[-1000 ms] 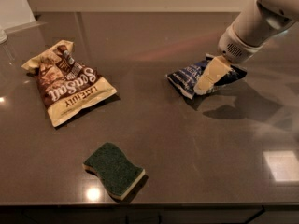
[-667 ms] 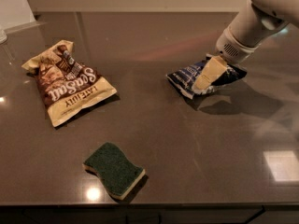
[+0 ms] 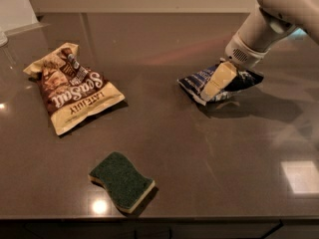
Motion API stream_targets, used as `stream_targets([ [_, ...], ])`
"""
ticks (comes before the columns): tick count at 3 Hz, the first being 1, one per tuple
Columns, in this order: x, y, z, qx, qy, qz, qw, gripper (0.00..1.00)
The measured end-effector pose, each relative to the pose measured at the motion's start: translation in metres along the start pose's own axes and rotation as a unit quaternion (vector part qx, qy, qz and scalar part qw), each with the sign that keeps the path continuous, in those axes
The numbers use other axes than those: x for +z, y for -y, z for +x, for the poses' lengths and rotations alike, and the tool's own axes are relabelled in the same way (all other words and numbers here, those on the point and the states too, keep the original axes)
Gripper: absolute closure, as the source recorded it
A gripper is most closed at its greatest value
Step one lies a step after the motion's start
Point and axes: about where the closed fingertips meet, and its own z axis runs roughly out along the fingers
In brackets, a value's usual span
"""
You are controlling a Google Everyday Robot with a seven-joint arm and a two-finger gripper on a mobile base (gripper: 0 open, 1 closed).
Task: Pick blue chip bag
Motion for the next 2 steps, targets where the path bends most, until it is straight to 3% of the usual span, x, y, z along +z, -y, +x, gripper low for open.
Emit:
stream_targets([
  [1, 0.0007, -0.0025, -0.0043, -0.005, -0.002, -0.009, 0.9999, 0.16],
  [2, -0.0045, -0.0042, -0.0076, -0.018, -0.004, -0.01, 0.9998, 0.47],
])
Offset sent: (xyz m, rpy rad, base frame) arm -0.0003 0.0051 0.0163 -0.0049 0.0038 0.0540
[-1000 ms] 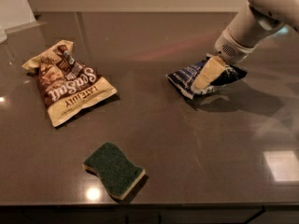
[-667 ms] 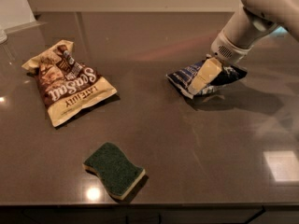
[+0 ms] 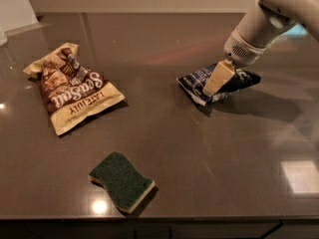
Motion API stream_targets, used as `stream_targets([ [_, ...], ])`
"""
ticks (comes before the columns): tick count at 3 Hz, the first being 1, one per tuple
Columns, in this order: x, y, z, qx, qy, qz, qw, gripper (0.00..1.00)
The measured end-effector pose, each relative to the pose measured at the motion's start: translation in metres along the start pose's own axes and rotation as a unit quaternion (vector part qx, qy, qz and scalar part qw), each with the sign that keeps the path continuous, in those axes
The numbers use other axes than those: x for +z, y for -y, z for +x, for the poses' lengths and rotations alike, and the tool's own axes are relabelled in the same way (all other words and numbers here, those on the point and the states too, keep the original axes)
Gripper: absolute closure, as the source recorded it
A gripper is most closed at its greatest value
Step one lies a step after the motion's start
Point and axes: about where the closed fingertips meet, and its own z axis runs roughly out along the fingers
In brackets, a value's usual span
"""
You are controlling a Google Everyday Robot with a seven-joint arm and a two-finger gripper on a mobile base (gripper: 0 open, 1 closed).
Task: Pick blue chip bag
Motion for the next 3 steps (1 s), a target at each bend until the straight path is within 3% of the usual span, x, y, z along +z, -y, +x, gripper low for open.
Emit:
stream_targets([
  [2, -0.02, -0.004, -0.006, -0.024, 0.006, 0.012, 0.9996, 0.95],
  [3, -0.049, -0.005, -0.018, -0.04, 0.031, 0.029, 0.9983, 1.0],
])
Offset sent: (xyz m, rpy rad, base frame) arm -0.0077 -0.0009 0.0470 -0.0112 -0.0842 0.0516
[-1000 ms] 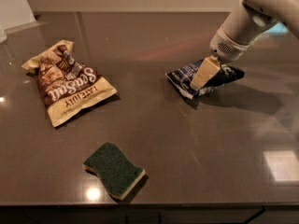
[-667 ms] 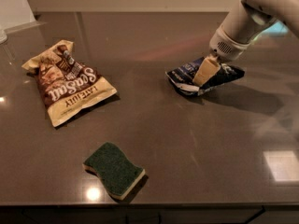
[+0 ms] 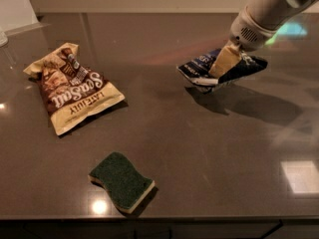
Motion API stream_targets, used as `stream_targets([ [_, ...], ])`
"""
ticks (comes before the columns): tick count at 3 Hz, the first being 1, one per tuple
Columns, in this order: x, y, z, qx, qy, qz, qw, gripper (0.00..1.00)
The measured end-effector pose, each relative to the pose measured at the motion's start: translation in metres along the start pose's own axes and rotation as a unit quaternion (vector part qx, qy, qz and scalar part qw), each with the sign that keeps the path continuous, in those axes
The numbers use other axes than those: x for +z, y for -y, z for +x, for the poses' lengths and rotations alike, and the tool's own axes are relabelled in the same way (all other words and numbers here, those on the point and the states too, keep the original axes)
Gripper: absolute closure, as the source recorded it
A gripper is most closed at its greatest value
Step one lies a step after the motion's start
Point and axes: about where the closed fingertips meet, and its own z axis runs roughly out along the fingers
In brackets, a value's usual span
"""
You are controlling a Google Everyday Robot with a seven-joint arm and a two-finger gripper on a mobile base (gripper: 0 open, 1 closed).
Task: Pick blue chip bag
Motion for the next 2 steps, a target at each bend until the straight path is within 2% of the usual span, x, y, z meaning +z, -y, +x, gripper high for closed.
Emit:
stream_targets([
  [2, -0.054, 0.005, -0.032, -0.037, 0.047, 0.019, 0.9981, 1.0],
])
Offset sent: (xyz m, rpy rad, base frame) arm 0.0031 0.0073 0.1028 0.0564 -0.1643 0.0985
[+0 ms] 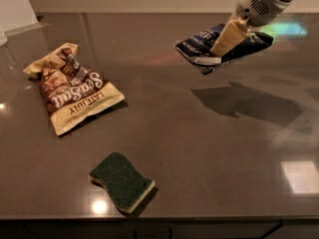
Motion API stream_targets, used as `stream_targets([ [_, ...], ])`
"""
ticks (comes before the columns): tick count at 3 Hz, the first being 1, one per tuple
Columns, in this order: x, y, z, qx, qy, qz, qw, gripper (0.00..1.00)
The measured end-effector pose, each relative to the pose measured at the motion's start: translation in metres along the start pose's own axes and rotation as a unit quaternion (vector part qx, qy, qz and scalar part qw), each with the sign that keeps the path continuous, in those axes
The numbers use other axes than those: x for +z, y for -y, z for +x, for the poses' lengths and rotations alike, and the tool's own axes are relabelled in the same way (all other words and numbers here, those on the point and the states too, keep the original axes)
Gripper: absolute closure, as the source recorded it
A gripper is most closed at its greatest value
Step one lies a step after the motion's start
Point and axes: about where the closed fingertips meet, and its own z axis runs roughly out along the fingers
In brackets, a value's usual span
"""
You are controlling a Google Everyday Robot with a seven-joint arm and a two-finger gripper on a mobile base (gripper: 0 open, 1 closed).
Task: Pick blue chip bag
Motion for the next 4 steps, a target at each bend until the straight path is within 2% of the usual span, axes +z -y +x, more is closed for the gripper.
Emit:
stream_targets([
  [2, -0.032, 0.006, -0.026, -0.04, 0.029, 0.005, 0.9988, 1.0],
  [3, -0.041, 0.002, -0.034, -0.067, 0.052, -0.008, 0.9963, 1.0],
  [4, -0.041, 0.002, -0.034, -0.067, 0.052, -0.008, 0.9963, 1.0],
])
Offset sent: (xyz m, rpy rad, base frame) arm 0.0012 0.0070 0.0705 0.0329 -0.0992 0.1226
